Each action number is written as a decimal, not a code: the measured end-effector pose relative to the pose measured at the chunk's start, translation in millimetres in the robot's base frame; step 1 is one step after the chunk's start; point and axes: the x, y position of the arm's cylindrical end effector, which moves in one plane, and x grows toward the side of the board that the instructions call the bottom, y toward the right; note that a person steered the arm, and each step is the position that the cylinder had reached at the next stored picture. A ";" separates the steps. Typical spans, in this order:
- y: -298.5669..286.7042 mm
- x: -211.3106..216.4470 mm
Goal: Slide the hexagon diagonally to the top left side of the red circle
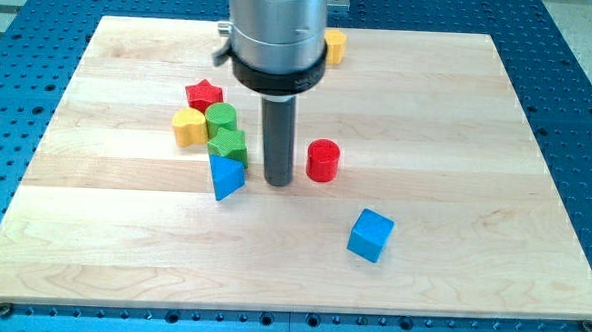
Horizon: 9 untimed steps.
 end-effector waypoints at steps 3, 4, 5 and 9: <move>26.2 -66.1; 48.6 -133.5; 125.2 -203.5; 34.6 -191.8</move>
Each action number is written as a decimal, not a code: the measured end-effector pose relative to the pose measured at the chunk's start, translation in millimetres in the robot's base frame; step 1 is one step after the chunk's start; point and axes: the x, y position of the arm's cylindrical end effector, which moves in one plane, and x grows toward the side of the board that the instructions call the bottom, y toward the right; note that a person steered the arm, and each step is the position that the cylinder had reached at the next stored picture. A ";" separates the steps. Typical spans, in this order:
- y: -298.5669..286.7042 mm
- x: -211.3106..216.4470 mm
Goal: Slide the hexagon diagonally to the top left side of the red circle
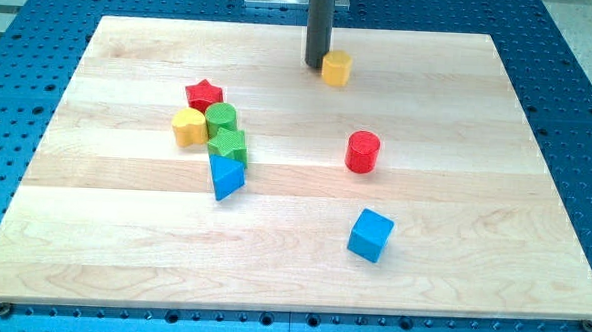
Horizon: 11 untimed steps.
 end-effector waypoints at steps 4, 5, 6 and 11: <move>56.6 -10.2; 56.6 -6.8; 49.0 -6.8; 45.7 -1.3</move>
